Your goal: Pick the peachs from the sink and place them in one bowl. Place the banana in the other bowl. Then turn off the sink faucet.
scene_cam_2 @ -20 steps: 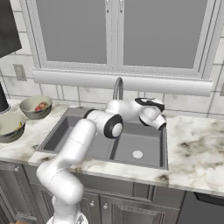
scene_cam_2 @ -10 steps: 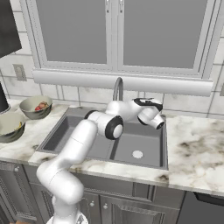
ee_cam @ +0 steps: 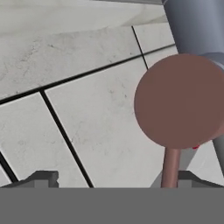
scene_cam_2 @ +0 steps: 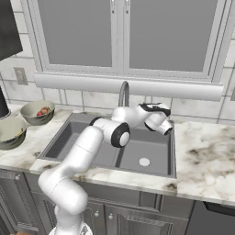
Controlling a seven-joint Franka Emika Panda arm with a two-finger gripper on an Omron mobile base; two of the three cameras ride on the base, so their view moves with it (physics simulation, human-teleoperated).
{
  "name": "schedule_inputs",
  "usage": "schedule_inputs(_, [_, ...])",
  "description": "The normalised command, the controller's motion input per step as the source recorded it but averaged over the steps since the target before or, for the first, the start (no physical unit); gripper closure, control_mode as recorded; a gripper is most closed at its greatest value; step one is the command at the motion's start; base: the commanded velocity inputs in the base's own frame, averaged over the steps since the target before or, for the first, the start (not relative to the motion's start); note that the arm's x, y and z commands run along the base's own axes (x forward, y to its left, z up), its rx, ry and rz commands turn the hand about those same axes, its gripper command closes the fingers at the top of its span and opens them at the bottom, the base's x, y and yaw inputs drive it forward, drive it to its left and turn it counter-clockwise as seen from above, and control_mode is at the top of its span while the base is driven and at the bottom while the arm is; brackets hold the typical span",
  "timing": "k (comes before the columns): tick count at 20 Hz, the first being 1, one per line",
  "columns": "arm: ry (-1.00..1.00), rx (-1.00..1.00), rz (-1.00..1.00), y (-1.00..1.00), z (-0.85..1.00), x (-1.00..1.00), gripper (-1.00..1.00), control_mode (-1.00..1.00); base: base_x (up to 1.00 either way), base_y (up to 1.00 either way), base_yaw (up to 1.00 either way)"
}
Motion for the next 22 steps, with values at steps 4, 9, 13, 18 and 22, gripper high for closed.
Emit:
schedule_inputs(4, [0.00, 0.00, 0.04, 0.17, -0.02, 0.09, -1.00, -1.00, 0.00, 0.00, 0.00])
schedule_inputs(9, [0.00, 0.00, 0.07, 0.42, 0.00, 0.06, -1.00, -1.00, 0.00, 0.00, 0.00])
schedule_inputs(13, [0.00, 0.00, 0.07, 0.63, 0.00, 0.00, -1.00, -1.00, 0.00, 0.00, 0.00])
schedule_inputs(18, [0.01, 0.00, 0.03, 0.55, 0.00, 0.12, -1.00, -1.00, 0.00, 0.00, 0.00])
schedule_inputs(22, [0.04, 0.00, 0.02, 0.02, 0.00, 0.53, -1.00, -1.00, 0.00, 0.00, 0.00])
